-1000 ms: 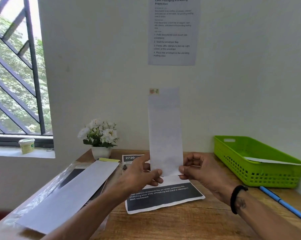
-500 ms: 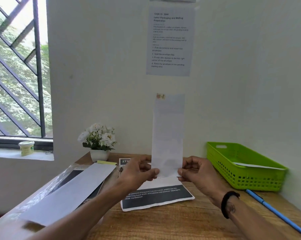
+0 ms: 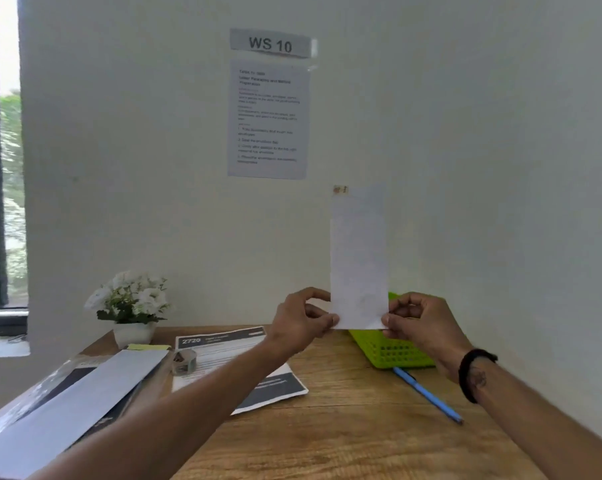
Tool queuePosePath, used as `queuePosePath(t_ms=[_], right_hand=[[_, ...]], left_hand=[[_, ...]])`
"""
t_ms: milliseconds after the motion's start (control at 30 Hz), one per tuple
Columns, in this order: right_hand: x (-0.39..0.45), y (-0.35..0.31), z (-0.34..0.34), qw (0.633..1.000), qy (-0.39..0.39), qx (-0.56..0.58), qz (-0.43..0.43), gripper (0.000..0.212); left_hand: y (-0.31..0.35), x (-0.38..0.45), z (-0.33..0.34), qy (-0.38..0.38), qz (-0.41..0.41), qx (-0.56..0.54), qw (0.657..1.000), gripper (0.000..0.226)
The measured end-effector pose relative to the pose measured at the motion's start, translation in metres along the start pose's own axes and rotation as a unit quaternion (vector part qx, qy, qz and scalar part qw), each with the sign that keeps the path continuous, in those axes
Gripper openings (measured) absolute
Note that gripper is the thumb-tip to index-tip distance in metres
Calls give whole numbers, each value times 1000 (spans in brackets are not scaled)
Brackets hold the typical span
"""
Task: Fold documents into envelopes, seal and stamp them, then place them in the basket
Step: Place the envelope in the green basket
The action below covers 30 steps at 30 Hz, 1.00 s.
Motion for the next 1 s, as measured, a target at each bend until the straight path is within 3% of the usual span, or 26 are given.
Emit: queuePosePath(t_ms=[267, 567, 1000], right_hand=[[3, 3, -89, 994, 91, -15, 52, 22], [20, 19, -93, 985, 113, -97, 91, 22], [25, 17, -86, 921, 106, -372, -47, 20]], left_hand=[[22, 15, 81, -12, -19, -64, 998, 37], [11, 20, 109, -50, -29, -34, 998, 13], [20, 29, 118, -15, 73, 101, 992, 8]])
Point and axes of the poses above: each hand's wrist, its own x-axis towards the middle knuckle, its own z-axis out of the palm, y = z × x, the point moved 5 cm from there along x, towards the middle knuckle, and after that the axes turned 6 degrees about -x, right-handed, at the moved point
